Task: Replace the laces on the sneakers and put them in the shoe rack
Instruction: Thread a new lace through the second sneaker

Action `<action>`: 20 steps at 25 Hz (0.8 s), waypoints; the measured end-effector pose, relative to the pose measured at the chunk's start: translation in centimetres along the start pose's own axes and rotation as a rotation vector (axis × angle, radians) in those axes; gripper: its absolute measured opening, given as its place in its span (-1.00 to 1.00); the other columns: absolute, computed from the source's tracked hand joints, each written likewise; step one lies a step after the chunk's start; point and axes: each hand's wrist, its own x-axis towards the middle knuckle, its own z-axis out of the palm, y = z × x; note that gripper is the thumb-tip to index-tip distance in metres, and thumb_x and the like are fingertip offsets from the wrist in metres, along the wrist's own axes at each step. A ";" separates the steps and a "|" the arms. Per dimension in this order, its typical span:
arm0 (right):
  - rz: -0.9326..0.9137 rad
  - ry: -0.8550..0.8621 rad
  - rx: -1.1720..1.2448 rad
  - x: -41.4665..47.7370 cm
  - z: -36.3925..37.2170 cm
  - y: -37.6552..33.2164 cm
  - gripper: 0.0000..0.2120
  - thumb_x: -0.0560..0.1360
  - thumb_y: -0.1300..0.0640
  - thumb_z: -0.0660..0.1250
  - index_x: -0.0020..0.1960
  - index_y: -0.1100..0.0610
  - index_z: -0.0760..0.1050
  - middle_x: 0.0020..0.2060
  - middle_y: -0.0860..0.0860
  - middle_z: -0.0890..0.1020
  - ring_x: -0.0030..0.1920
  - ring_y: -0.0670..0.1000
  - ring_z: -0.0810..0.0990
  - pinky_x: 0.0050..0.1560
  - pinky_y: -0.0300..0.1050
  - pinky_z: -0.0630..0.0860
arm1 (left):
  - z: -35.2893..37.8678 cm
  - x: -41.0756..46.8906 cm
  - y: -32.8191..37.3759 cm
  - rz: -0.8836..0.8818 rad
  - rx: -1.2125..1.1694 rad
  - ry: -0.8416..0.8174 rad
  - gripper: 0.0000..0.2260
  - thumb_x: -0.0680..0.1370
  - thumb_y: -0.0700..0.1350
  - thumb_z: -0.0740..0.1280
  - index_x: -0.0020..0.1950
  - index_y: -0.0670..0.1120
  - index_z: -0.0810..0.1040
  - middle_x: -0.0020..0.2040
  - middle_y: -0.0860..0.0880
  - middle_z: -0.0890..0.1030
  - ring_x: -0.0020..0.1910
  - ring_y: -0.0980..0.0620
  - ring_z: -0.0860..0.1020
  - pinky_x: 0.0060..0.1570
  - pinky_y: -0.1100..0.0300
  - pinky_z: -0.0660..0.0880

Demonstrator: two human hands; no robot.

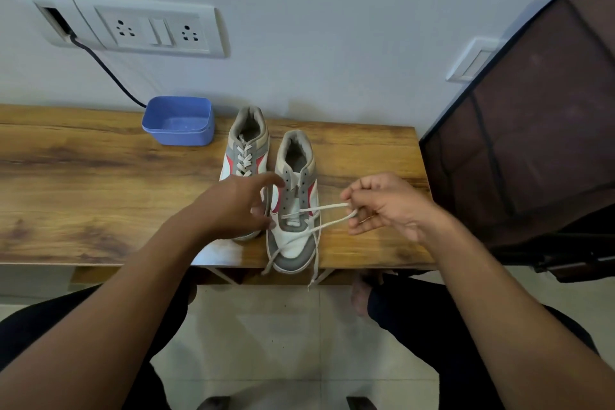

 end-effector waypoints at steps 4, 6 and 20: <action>-0.118 0.347 -0.451 0.4 -3.6 1.2 -0.88 0.58 0.17 0.43 -0.11 0.08 0.70 -0.17 -0.01 0.73 -0.14 0.00 0.70 -0.06 0.03 0.71 | 1.7 1.0 0.4 0.007 0.228 -0.037 -0.09 0.38 0.24 0.56 0.54 0.27 0.05 -0.23 0.08 0.54 -0.14 0.03 0.57 -0.24 0.13 0.47; -0.174 0.499 -0.696 1.6 -4.3 2.0 -0.89 0.56 0.11 0.45 -0.13 -0.02 0.71 -0.15 -0.12 0.69 -0.06 -0.02 0.67 -0.06 -0.03 0.64 | 1.8 1.4 0.7 0.026 0.264 -0.009 0.04 0.36 0.30 0.54 0.60 0.30 -0.13 -0.24 0.08 0.51 -0.18 0.04 0.55 -0.32 0.16 0.40; -0.230 0.095 -0.766 2.5 1.6 3.7 -0.91 0.45 0.10 0.48 -0.21 -0.05 0.64 -0.29 -0.14 0.68 -0.25 -0.15 0.65 -0.15 -0.08 0.66 | 0.5 7.8 1.2 -0.082 0.306 0.019 -0.08 0.49 0.28 0.43 0.64 0.09 -0.07 0.12 -0.10 0.67 0.11 -0.13 0.60 -0.02 0.01 0.53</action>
